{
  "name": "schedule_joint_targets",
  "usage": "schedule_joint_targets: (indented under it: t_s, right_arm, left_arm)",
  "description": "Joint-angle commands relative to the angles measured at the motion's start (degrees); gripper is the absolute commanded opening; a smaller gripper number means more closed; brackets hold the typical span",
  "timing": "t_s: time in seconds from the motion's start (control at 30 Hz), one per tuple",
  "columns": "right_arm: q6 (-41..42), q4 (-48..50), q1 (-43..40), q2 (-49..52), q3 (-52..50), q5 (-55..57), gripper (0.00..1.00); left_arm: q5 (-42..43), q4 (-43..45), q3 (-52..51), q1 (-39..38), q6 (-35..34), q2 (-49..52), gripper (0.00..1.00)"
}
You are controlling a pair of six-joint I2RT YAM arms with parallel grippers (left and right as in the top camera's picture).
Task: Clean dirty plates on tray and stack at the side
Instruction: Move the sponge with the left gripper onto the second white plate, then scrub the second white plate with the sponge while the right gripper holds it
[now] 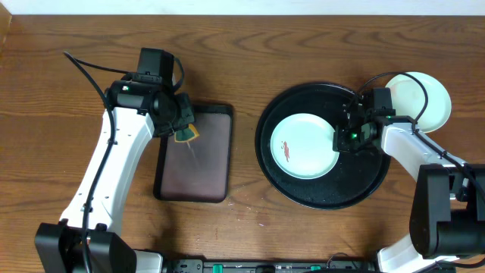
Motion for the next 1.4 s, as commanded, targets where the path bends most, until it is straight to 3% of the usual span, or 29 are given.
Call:
schedule_joint_targets:
  t_s: [0.0, 0.13, 0.23, 0.5, 0.63, 0.87, 0.97, 1.17, 1.37]
  right_arm:
    - [1.46, -0.5, -0.9, 2.73, -0.66, 4.7, 0.01]
    - [1.92, -0.55, -0.9, 2.73, -0.59, 4.66, 0.01]
    - [2.1, -1.51, -0.9, 2.71, 0.09, 4.68, 0.01]
    - [2.1, -2.1, -0.9, 1.07, 0.33, 4.7, 0.01]
    - [2.1, -2.49, -0.92, 0.57, 0.7, 4.7, 0.01]
    - [2.08, -2.86, -0.9, 0.57, 1.05, 4.72, 0.01]
    - [2.08, -3.1, -0.9, 0.57, 1.05, 4.72, 0.01]
    - [2.08, -3.15, -0.9, 0.57, 1.05, 4.72, 0.01]
    - [2.08, -3.5, -0.9, 0.57, 1.05, 4.74, 0.01]
  left_arm:
    - [0.85, -0.35, -0.35, -0.48, 0.35, -3.8, 0.07]
    - [-0.59, 1.55, -0.35, -0.48, -0.07, -6.84, 0.07]
    - [4.96, 0.42, -0.37, -1.16, -0.31, -7.26, 0.07]
    - [6.64, 5.25, -0.37, -14.93, -0.59, -7.13, 0.07]
    - [4.85, 7.85, -0.48, -20.11, -6.56, -5.14, 0.07]
    - [4.98, 16.7, -0.48, -26.77, -13.88, 4.94, 0.07]
    - [5.01, 24.44, -0.48, -30.73, -18.23, 11.67, 0.08]
    - [4.92, 36.76, -0.48, -36.15, -18.18, 20.59, 0.07]
    - [3.21, 38.45, -0.48, -38.01, -19.34, 27.91, 0.07]
